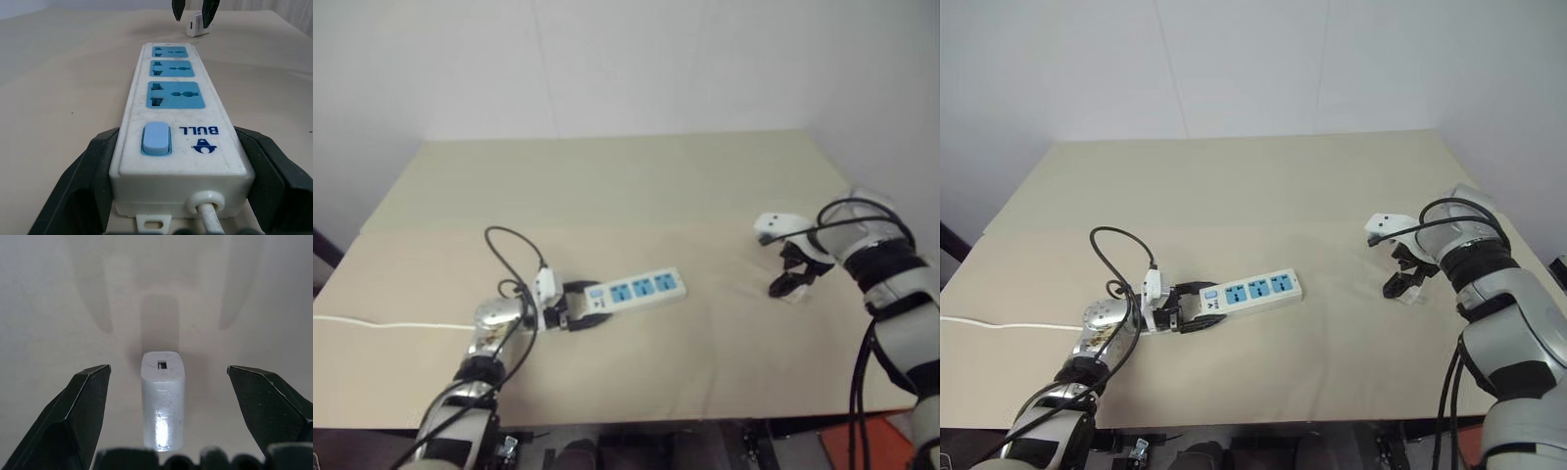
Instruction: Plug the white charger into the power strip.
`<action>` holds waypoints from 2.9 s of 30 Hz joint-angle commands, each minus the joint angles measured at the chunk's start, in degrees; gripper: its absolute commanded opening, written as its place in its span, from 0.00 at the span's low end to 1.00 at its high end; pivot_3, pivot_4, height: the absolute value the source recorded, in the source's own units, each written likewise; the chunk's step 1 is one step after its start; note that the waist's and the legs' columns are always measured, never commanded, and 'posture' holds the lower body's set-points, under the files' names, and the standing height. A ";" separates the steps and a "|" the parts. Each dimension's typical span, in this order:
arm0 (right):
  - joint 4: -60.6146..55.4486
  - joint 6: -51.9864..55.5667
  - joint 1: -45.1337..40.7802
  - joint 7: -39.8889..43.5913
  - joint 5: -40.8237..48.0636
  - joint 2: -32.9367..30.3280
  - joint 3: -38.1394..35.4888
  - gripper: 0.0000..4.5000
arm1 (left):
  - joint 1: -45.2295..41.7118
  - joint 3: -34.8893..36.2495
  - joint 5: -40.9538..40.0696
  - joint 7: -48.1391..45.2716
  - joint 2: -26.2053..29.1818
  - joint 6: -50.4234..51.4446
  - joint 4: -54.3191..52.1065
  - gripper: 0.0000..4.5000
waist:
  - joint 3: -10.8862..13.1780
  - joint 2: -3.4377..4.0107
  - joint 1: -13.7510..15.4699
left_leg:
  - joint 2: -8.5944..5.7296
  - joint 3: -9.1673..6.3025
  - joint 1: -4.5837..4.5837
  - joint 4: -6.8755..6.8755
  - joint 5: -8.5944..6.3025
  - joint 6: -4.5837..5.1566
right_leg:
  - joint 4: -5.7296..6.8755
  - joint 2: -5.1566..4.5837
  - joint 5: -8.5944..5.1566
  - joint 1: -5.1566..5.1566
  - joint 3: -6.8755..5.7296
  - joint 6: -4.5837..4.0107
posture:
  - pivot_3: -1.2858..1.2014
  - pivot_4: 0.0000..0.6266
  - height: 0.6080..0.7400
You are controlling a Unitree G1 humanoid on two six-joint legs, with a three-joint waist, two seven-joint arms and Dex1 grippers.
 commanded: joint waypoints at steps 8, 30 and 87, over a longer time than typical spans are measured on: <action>0.51 3.10 1.59 -2.63 -1.86 1.32 -3.88 1.00 | -0.24 -1.50 3.39 2.08 0.00 -0.58 3.04 0.73 | -0.02 0.00 0.01 | 0.00 0.00 0.00 0.01 0.01 -0.01 | 0.00 0.00 0.01 -0.01 0.01 0.00 | 0.52 0.24 1.00; -0.12 4.00 3.19 -4.98 -4.67 1.93 -5.39 0.25 | 0.06 -1.37 3.09 1.19 -0.62 0.65 2.22 0.73 | -0.24 0.07 0.03 | -0.01 -0.01 0.00 0.04 0.01 -0.01 | 0.01 0.00 0.01 0.03 0.01 0.00 | 0.52 0.24 1.00; -34.91 -24.92 38.51 -18.63 38.83 34.48 -32.68 0.25 | 2.62 -6.35 2.17 -12.06 3.73 7.92 -8.10 0.73 | -0.62 -0.31 -0.47 | 0.03 -0.45 0.03 0.16 -0.03 0.06 | 0.18 0.15 0.02 0.16 -0.04 0.03 | 0.52 0.24 1.00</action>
